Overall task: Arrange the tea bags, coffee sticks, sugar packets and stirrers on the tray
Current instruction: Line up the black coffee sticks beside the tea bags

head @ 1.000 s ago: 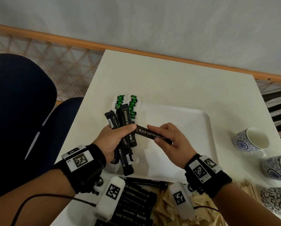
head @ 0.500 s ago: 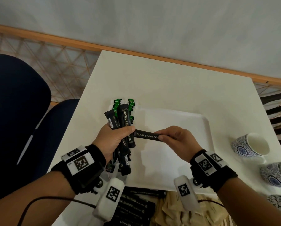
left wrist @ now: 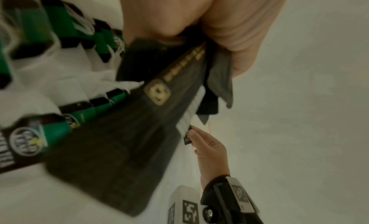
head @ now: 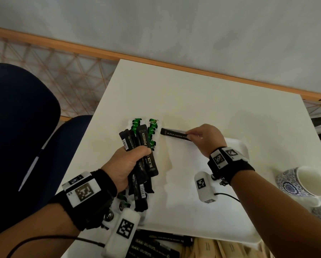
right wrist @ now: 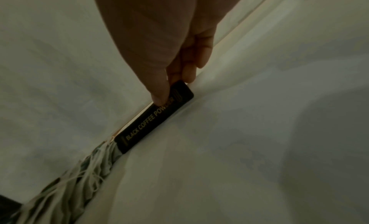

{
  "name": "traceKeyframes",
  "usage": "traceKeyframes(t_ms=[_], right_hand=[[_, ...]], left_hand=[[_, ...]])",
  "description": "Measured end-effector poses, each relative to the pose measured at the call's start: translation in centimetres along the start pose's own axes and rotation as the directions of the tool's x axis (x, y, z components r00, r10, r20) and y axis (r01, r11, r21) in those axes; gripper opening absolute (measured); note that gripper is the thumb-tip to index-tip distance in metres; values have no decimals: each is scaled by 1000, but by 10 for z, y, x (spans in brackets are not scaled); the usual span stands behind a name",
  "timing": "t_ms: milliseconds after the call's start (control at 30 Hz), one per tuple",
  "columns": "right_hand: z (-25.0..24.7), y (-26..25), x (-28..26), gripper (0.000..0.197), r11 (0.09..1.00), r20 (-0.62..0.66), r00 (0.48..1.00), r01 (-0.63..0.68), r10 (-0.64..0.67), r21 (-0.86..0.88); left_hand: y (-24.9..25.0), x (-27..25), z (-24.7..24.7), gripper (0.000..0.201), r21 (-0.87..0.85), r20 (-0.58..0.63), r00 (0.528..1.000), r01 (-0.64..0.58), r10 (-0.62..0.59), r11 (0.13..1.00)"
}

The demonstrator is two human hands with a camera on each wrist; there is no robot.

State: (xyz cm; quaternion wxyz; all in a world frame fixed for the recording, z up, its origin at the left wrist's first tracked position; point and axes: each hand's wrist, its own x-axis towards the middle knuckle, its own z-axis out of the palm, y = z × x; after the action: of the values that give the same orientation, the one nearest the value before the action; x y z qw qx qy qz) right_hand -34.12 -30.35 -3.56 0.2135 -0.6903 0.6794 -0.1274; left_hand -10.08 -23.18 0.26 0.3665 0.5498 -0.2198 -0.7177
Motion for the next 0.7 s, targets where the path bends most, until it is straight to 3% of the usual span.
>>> traceKeyframes(t_ms=[367,700], right_hand=[[5,3,14,14,1000,-55,998,20,-21,-24],[3,4,10,15,999,-101,994,33,-32,7]], left_hand=[[-1,11,8,5,-1,23,1000,-20,20,1000],[-3,12,9,21,-5,44,999,-30,30,1000]])
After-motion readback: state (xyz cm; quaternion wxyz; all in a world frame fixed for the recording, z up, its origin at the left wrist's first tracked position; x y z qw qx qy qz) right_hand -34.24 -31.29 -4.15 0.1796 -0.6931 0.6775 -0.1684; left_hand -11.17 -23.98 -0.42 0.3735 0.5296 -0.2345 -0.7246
